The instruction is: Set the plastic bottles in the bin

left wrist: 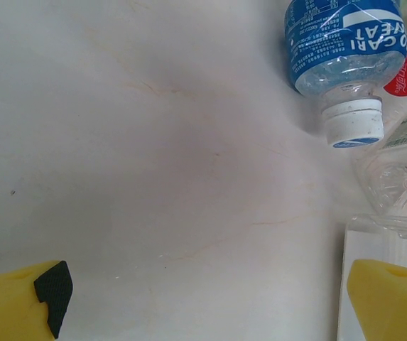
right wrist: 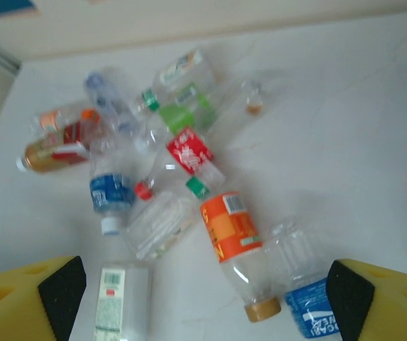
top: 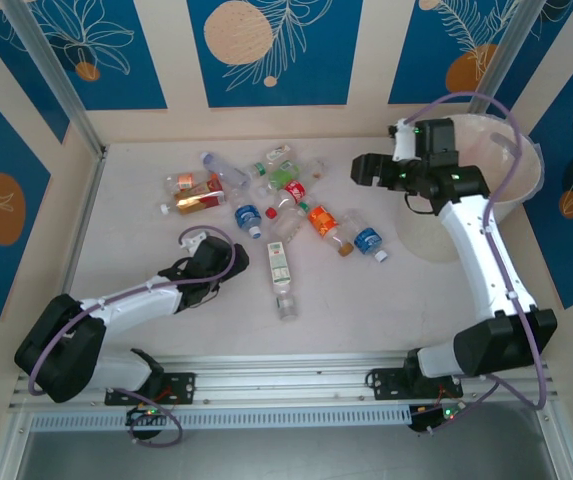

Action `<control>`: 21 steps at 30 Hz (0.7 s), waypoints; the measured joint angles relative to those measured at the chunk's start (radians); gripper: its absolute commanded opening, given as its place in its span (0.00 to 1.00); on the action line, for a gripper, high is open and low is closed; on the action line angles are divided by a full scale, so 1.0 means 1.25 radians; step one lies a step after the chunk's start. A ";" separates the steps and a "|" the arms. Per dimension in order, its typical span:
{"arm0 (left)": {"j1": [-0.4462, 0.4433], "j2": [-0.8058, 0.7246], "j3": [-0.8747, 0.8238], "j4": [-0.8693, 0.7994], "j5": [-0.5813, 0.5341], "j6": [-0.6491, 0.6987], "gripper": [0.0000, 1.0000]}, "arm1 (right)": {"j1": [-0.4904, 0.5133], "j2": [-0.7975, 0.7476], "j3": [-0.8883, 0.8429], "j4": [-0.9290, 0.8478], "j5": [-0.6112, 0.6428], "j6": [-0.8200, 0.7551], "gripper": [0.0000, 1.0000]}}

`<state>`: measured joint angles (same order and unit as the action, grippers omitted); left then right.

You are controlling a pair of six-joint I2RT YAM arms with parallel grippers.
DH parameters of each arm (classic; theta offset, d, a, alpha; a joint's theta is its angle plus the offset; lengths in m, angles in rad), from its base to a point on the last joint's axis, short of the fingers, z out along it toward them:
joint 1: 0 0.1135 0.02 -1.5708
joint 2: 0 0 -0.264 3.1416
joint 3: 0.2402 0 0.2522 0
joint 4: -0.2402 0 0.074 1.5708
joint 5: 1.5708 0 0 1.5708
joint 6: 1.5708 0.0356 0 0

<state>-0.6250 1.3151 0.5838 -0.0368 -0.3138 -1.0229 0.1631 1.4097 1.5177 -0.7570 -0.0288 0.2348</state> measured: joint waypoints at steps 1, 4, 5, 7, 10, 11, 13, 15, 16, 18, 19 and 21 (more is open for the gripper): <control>0.001 0.000 0.000 0.000 0.000 0.000 1.00 | 0.012 0.019 0.000 -0.005 0.005 -0.008 0.87; 0.006 0.000 0.000 0.000 0.005 0.001 1.00 | 0.037 0.089 0.005 -0.034 0.031 -0.034 0.81; 0.007 -0.001 0.000 0.000 0.005 0.001 1.00 | 0.041 0.115 0.010 -0.049 0.040 -0.045 0.80; 0.009 -0.004 0.000 0.000 0.006 0.002 1.00 | 0.047 0.182 0.028 -0.084 0.064 -0.066 0.79; 0.013 -0.015 0.000 0.000 0.005 0.002 1.00 | 0.051 0.268 0.042 -0.127 0.101 -0.098 0.79; 0.014 -0.018 0.000 0.000 0.006 0.002 1.00 | 0.052 0.291 0.044 -0.138 0.112 -0.107 0.79; 0.017 -0.022 0.000 0.000 0.006 0.002 1.00 | 0.053 0.336 0.048 -0.161 0.142 -0.125 0.79; 0.018 -0.024 0.000 -0.001 0.006 0.002 1.00 | 0.053 0.372 0.055 -0.178 0.167 -0.140 0.79; 0.019 -0.024 0.000 0.000 0.006 0.002 1.00 | 0.053 0.390 0.061 -0.186 0.178 -0.149 0.79; 0.021 -0.025 0.000 0.000 0.006 0.002 1.00 | 0.053 0.421 0.078 -0.196 0.195 -0.162 0.78; 0.022 -0.025 0.000 0.000 0.007 0.002 1.00 | 0.053 0.434 0.085 -0.198 0.202 -0.168 0.78; 0.023 -0.025 -0.001 0.000 0.009 0.002 1.00 | 0.053 0.455 0.096 -0.201 0.215 -0.178 0.78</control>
<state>-0.5957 1.2835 0.5823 -0.0372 -0.3027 -1.0199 0.2298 1.9781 1.6382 -1.0088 0.2401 0.0124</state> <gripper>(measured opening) 0.999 0.785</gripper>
